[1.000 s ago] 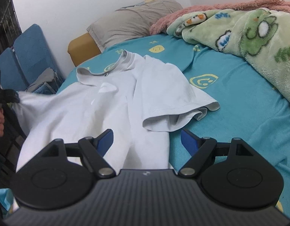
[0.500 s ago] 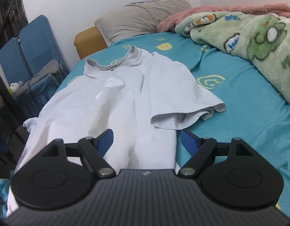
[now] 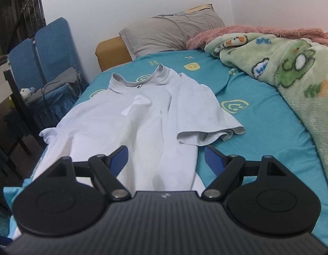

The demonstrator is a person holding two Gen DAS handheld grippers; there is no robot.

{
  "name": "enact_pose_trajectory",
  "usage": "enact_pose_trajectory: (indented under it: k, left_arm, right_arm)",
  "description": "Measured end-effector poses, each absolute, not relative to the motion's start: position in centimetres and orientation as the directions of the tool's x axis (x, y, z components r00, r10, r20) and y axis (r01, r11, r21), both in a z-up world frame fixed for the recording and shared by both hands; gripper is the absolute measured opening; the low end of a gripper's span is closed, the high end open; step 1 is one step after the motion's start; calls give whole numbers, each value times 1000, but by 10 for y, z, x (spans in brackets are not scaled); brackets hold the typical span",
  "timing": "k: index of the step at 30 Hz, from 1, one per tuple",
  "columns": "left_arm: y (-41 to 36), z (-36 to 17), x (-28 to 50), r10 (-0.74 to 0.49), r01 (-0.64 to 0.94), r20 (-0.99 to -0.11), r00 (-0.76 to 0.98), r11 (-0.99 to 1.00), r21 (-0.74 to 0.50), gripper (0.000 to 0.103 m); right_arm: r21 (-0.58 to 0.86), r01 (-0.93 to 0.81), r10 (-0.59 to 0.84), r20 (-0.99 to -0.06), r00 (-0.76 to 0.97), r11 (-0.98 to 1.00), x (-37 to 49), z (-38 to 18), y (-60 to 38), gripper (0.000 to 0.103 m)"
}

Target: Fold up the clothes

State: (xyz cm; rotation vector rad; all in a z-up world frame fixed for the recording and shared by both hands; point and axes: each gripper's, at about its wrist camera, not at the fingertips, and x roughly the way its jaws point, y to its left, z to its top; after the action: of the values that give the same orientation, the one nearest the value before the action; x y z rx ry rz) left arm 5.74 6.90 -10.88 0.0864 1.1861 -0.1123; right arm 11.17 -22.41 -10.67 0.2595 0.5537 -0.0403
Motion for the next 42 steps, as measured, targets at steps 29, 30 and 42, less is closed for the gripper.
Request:
enact_pose_trajectory:
  k: [29, 30, 42]
  left_arm:
    - [69, -44, 55, 124, -12, -777, 617, 989, 148, 77]
    - [63, -37, 55, 118, -8, -751, 650, 989, 149, 80]
    - [10, -69, 85, -102, 73, -553, 827, 995, -74, 91]
  right_arm:
    - [236, 76, 43, -463, 885, 969, 77, -78, -231, 80]
    - [228, 73, 41, -457, 888, 971, 75, -77, -230, 80]
    - [212, 50, 42, -410, 911, 976, 71, -78, -225, 80]
